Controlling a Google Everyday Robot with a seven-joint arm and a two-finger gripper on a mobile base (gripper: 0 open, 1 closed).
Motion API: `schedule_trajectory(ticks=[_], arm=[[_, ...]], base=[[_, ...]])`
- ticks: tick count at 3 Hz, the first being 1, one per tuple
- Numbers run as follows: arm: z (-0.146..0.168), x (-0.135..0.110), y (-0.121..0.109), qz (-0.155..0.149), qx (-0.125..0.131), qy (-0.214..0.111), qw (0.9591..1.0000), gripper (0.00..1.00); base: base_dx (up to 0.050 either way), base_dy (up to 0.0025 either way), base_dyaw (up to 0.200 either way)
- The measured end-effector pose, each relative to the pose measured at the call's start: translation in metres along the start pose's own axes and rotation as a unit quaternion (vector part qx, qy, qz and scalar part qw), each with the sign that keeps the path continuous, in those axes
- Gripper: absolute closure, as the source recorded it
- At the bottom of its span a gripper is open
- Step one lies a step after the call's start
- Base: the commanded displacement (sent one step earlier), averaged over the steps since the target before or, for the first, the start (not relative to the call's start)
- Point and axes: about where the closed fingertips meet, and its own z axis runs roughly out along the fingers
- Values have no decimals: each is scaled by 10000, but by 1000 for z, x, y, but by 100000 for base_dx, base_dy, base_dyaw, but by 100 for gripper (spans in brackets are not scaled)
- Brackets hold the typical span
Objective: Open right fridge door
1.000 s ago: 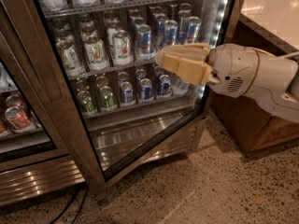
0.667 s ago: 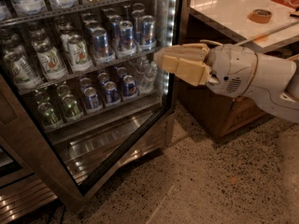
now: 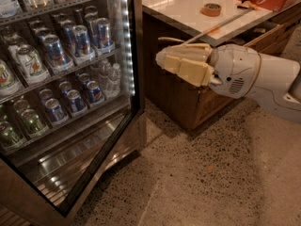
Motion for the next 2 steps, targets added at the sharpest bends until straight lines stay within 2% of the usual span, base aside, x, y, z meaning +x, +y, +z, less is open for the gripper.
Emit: schedule_trajectory(ticks=[1,2], arm=[[14,3,-26,35,160,-22,9999,100],[18,53,-57,488,595,-309,9966,100]], base=[[0,0,0],[0,0,0]])
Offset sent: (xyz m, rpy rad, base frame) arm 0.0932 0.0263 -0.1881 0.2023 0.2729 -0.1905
